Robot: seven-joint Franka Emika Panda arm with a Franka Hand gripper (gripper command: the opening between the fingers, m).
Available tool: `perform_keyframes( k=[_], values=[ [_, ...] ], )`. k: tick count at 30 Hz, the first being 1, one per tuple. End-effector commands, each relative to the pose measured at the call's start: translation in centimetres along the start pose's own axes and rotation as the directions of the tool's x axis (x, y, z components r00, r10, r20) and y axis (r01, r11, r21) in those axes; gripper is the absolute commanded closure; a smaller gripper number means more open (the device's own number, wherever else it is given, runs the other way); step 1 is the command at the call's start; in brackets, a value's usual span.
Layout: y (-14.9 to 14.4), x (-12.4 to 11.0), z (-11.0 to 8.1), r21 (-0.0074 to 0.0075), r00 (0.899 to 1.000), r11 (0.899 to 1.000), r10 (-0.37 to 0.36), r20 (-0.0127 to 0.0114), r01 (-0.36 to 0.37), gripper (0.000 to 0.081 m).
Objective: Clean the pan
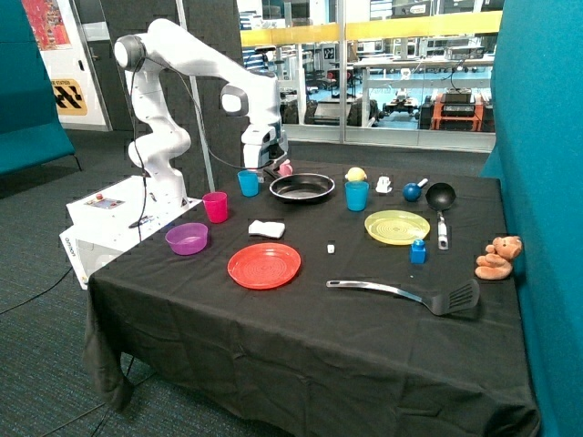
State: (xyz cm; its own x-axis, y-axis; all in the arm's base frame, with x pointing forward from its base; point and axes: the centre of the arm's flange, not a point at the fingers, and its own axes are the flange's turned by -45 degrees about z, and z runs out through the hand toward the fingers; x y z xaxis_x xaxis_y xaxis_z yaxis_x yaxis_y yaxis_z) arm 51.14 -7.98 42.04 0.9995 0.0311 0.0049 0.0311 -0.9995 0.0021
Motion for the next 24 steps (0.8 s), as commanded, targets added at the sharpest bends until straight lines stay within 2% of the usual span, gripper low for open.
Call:
perform_keyframes(
  k=[1,13,16,18,24],
  values=[
    [2.7,0.8,1.3,0.0021,1.0,1.0,0.002,0.0049,-0.002,0.0082],
    [6.1,2.5,3.7,0.002,1.0,1.0,0.02,0.0049,-0.02,0.0088],
    [6.4,2.9,4.2,0.0021,1.0,1.0,0.008,0.0049,-0.008,0.0092],
    [6.2,3.2,4.8,0.0023,0.999,0.999,-0.042,0.0048,0.042,0.0095],
    [5.3,3.8,5.9,0.0025,0.998,0.998,-0.065,0.0047,0.065,0.0094]
  ],
)
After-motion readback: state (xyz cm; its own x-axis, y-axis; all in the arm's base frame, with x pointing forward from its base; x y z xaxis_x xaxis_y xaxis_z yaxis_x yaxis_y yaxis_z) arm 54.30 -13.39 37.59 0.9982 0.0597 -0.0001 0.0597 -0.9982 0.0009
